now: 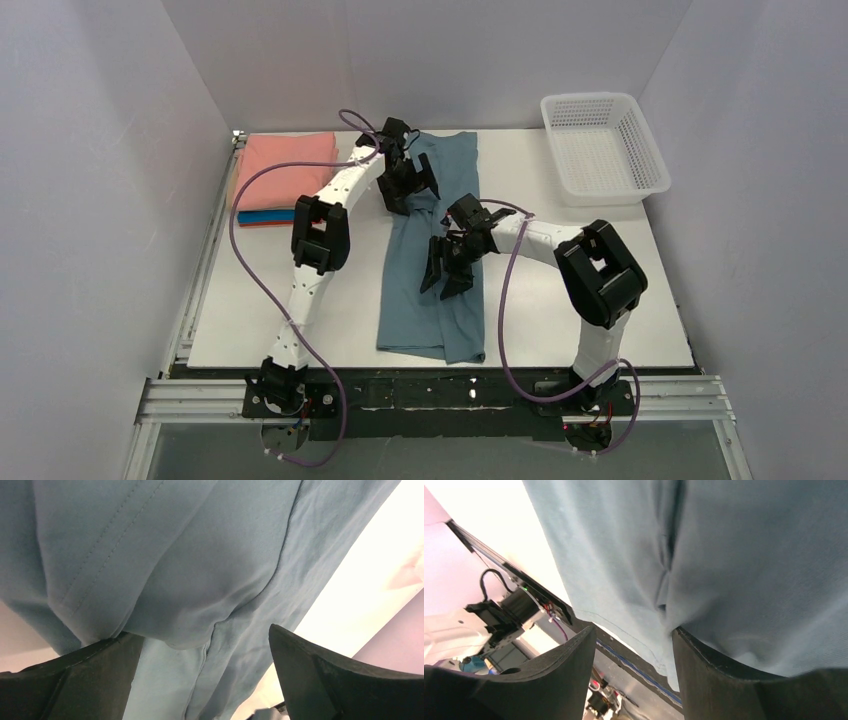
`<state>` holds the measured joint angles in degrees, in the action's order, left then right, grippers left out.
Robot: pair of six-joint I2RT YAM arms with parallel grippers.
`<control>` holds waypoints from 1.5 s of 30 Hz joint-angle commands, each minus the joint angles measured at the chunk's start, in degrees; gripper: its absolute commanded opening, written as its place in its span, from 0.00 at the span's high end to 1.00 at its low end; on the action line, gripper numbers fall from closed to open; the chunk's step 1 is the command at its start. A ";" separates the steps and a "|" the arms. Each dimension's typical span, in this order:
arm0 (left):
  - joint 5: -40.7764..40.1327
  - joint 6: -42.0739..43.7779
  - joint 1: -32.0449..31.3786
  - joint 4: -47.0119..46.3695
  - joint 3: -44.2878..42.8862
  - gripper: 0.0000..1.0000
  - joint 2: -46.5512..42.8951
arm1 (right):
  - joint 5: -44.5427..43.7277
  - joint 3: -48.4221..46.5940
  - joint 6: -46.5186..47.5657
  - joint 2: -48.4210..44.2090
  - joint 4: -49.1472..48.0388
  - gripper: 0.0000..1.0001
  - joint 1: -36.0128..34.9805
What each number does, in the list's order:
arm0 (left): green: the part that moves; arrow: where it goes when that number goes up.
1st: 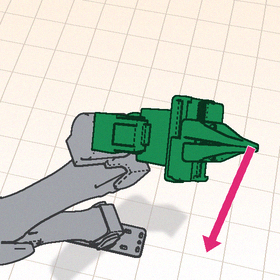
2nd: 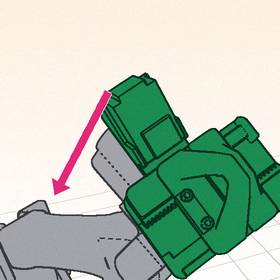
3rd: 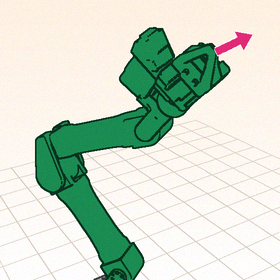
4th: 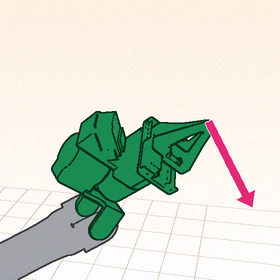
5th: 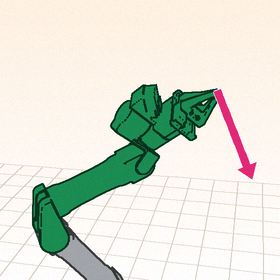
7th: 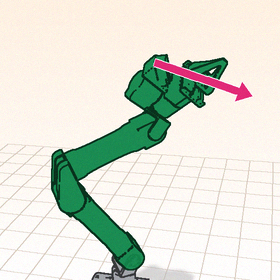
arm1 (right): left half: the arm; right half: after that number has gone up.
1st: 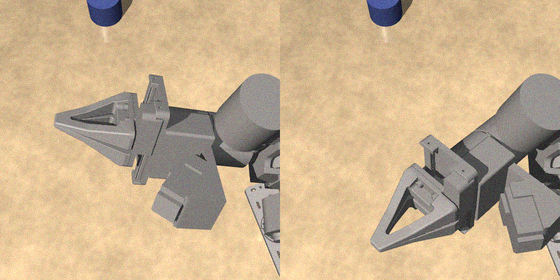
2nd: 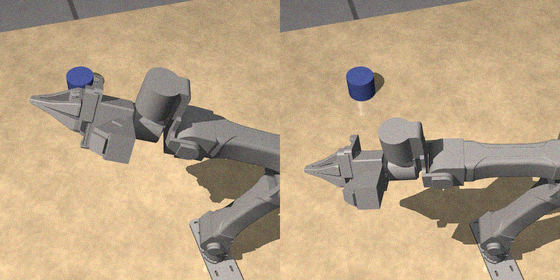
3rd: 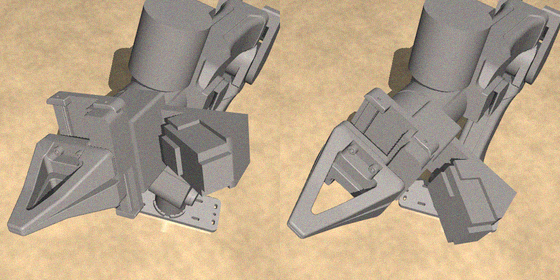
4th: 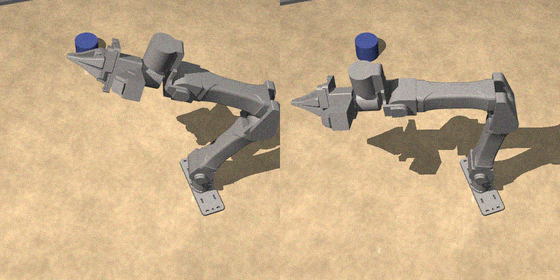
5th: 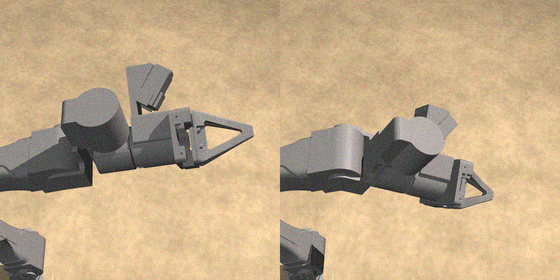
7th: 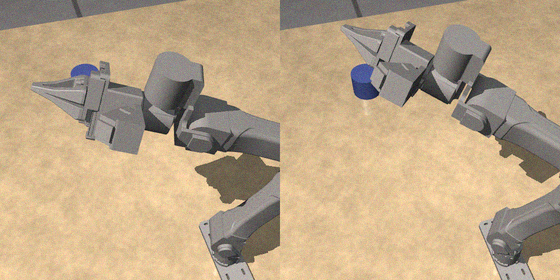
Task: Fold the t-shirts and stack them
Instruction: Rotate the tshirt 90 degrees, then grab the bottom of the folded rectangular tshirt with both arms
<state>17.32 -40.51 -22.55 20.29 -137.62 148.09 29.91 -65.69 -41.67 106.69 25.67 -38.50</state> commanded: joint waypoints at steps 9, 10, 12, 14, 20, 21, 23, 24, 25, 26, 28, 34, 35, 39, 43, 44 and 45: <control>1.72 3.11 -0.35 0.86 40.84 0.02 -35.61 | -13.33 6.60 -2.56 -22.23 2.25 0.34 -0.43; -0.08 3.08 -1.18 0.53 45.08 0.02 -39.69 | -14.44 8.34 -2.85 -24.62 3.14 0.34 -0.38; -2.01 2.79 -2.61 1.02 52.08 0.02 -46.25 | -16.08 12.21 -3.63 -28.78 4.93 0.34 -0.35; -3.02 1.57 -3.25 2.00 59.74 0.02 -51.94 | -16.85 16.52 -4.99 -32.47 6.55 0.34 -0.09; -3.11 -4.38 -5.32 3.26 78.36 0.02 -65.12 | -14.41 29.52 -10.44 -39.30 8.36 0.39 -0.08; -2.95 -5.23 -5.91 3.12 80.73 0.02 -66.63 | -13.67 31.12 -11.51 -40.26 7.60 0.41 -0.08; -2.02 -5.99 -7.97 2.31 84.10 0.02 -68.74 | -13.08 33.11 -13.09 -42.12 6.59 0.42 -0.08; -1.82 -6.03 -9.33 1.92 84.98 0.02 -69.36 | -13.46 33.38 -13.35 -42.80 6.68 0.42 -0.08; -1.88 -5.83 -10.89 1.93 85.43 0.02 -69.83 | -13.81 33.30 -13.34 -43.55 6.98 0.42 -0.07; -1.93 -5.62 -12.36 1.94 85.85 0.02 -70.06 | -13.94 32.93 -12.97 -44.11 7.02 0.42 -0.08; -2.10 -5.39 -14.27 1.92 86.80 0.02 -70.37 | -14.28 31.74 -10.76 -45.63 7.27 0.42 -0.15; -2.34 -6.02 -14.61 -1.00 92.32 0.05 -72.05 | -20.97 21.98 0.51 -47.06 11.36 0.43 -5.23; -1.09 -6.31 -14.63 -2.26 92.88 0.07 -71.86 | -20.71 20.85 0.52 -46.20 10.48 0.44 -6.43; 2.81 -6.95 -14.81 -5.58 95.10 0.20 -70.30 | -20.11 18.38 -0.59 -38.64 7.41 0.49 -12.83; 1.24 -6.95 -14.87 -6.88 97.21 0.30 -69.24 | -19.99 14.75 -0.81 -30.07 6.05 0.53 -18.20; 1.31 -6.99 -14.82 -7.69 97.67 0.32 -68.83 | -19.88 13.77 -0.60 -28.14 5.86 0.54 -19.10; 1.43 -7.22 -14.89 -8.71 98.19 0.33 -68.50 | -19.89 12.83 -0.15 -26.51 5.90 0.55 -19.82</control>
<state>17.74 -47.18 -37.26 8.93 -41.98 78.08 10.44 -48.64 -43.22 75.24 32.71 -55.27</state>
